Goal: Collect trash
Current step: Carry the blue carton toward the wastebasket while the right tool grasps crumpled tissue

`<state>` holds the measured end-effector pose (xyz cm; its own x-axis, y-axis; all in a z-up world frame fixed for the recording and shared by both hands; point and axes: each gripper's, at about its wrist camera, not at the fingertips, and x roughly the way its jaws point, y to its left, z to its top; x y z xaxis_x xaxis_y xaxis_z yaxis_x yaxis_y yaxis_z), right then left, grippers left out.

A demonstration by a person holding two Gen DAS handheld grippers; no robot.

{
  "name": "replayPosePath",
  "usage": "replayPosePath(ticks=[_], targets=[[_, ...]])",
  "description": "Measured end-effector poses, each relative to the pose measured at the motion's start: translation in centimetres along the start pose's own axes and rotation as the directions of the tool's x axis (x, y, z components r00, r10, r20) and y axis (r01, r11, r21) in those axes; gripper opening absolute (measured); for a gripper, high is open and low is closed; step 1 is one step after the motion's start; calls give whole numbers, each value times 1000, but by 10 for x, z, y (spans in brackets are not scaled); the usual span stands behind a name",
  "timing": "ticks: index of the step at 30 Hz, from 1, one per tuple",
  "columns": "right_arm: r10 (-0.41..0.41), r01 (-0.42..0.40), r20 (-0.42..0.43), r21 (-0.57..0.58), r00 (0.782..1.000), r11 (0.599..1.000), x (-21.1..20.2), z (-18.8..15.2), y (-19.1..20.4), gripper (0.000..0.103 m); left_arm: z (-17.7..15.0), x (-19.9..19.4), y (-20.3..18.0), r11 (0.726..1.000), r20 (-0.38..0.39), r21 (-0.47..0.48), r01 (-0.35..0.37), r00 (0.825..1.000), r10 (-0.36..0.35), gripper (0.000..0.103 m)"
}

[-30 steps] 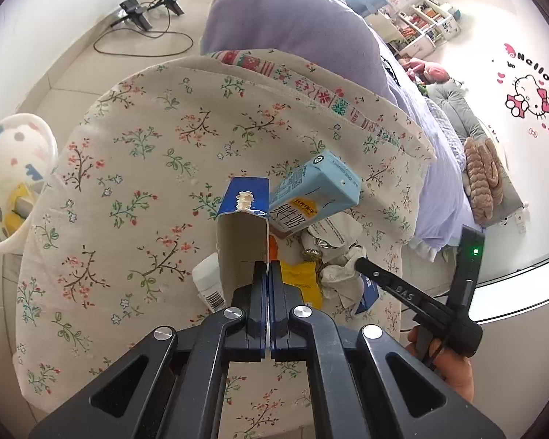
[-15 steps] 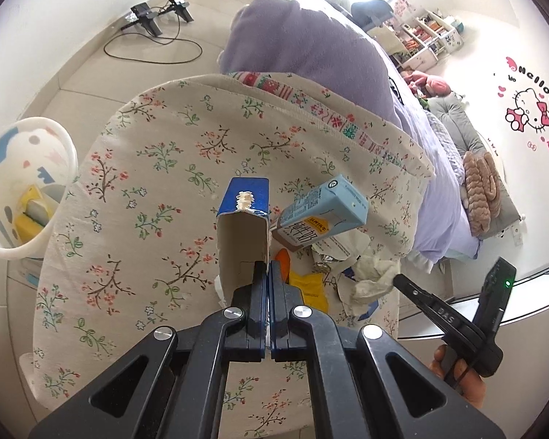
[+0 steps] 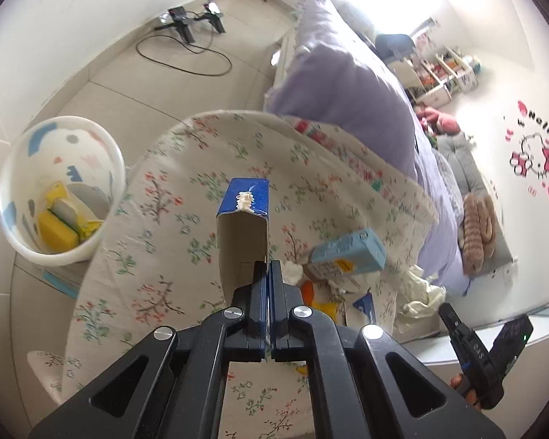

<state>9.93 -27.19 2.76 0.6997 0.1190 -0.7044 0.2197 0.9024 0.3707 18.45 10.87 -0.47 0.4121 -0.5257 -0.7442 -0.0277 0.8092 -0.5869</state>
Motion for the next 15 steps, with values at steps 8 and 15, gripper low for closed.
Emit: replayPosePath(ticks=[8,15], targets=[[61,-45,130,-126,990,991,-26,2,39,7,27,-33,51,993,63,-115,7,998,0,0],[94,-77,113,-147,989,986,-19,-2,55,7,38,-45,85,987,65,-158,-24,997,35,0]])
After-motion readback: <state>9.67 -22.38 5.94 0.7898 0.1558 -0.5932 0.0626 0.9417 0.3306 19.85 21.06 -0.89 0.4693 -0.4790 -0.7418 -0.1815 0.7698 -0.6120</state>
